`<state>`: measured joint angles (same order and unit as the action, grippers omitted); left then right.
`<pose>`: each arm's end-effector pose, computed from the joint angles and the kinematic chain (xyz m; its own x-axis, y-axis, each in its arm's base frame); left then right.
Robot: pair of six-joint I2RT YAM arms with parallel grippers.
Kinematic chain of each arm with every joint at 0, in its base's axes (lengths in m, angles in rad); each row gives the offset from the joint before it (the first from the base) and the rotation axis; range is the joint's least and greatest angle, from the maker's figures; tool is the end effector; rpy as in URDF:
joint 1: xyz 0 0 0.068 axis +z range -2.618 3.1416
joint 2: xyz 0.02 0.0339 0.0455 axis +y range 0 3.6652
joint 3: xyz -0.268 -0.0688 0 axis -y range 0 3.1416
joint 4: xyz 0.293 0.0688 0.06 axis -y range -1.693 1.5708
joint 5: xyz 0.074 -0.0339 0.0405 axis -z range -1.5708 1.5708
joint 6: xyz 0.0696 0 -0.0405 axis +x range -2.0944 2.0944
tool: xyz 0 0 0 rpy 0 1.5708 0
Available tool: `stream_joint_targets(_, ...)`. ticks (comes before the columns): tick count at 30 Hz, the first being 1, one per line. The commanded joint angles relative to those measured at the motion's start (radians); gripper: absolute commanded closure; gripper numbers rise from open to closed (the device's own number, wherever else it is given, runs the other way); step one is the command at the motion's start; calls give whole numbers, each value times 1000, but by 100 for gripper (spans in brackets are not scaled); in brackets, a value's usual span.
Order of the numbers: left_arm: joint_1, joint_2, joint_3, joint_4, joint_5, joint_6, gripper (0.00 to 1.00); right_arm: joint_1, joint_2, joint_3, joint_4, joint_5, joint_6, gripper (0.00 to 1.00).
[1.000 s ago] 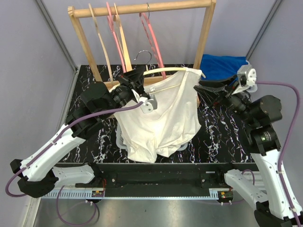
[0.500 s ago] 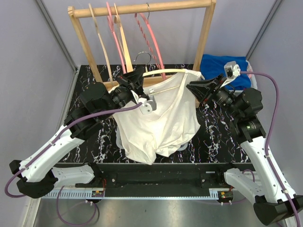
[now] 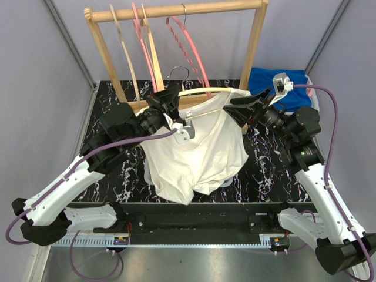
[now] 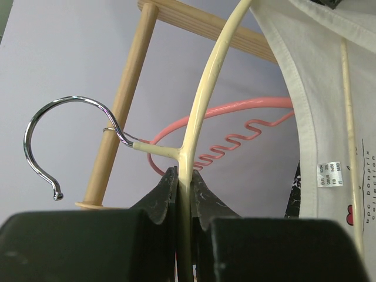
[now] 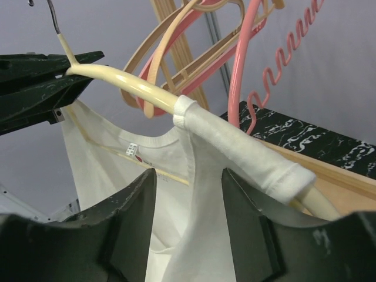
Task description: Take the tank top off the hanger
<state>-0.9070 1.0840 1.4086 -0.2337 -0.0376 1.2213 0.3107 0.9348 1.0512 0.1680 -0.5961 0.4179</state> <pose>0.1845 -0.2317 0.5137 0.7370 0.5817 -0.3442 0.2091 0.2881 0.9345 0.2462 0.1201 0.4596 -0.0667 0.3313 -0.9412 -0.8086 0.5347 0.2456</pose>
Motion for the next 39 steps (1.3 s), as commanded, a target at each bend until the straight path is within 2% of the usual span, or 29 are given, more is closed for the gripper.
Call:
stream_joint_targets(1,-9,-2,24,97,-2,-9,100,44,-11,36,10,25,-37,41)
stream_joint_targets(3,-10,-1,24,94,4,-12,100,73,-11,50,-30,56,-60,41)
stream_joint_targets(5,-15,-1,24,96,4,-8,100,115,10,72,-53,120,-93,48)
stream_joint_targets(7,-21,2,27,96,2,-6,100,146,33,98,-97,218,-135,69)
stream_joint_targets(10,-24,1,33,97,-4,-5,100,215,44,124,-150,349,-188,90)
stream_joint_targets(13,-24,-1,29,97,-11,-2,100,243,27,133,-162,409,-211,100)
stream_joint_targets(21,-24,-9,6,106,-31,7,100,246,-97,107,-252,531,-266,100)
stream_joint_targets(27,-17,-45,9,67,-59,-14,100,245,-201,92,-300,774,-364,100)
stream_joint_targets(32,-15,-111,-8,33,-85,-3,100,245,-182,72,-292,958,-413,100)
stream_joint_targets(39,-15,-232,-8,-29,-120,52,100,243,-114,110,-265,975,-459,100)
